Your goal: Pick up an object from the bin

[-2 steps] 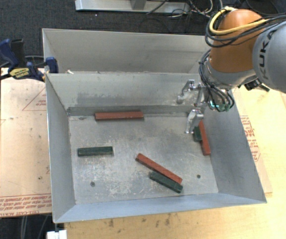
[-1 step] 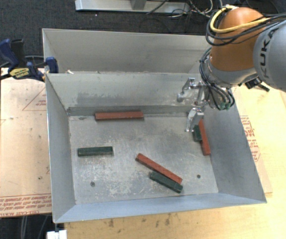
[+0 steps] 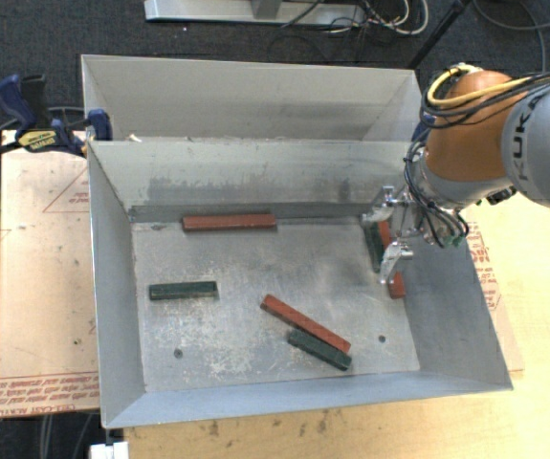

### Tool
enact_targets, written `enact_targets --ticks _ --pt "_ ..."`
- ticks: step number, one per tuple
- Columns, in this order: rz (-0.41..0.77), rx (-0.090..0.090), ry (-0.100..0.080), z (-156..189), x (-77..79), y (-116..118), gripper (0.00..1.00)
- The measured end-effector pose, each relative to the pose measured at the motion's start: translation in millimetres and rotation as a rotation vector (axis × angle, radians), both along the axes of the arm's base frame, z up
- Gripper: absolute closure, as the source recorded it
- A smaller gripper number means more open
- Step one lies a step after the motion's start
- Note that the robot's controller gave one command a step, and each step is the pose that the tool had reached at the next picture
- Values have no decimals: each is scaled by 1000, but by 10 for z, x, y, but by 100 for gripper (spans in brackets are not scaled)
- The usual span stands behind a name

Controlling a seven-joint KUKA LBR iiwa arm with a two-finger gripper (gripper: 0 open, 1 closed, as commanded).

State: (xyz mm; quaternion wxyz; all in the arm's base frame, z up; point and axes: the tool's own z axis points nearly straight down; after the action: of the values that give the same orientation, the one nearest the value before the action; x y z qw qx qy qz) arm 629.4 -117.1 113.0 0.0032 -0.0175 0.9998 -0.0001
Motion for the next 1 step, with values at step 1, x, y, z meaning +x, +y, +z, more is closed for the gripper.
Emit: enact_targets --ticks 1 --pt "-99 1 6 57 -277 506 0"
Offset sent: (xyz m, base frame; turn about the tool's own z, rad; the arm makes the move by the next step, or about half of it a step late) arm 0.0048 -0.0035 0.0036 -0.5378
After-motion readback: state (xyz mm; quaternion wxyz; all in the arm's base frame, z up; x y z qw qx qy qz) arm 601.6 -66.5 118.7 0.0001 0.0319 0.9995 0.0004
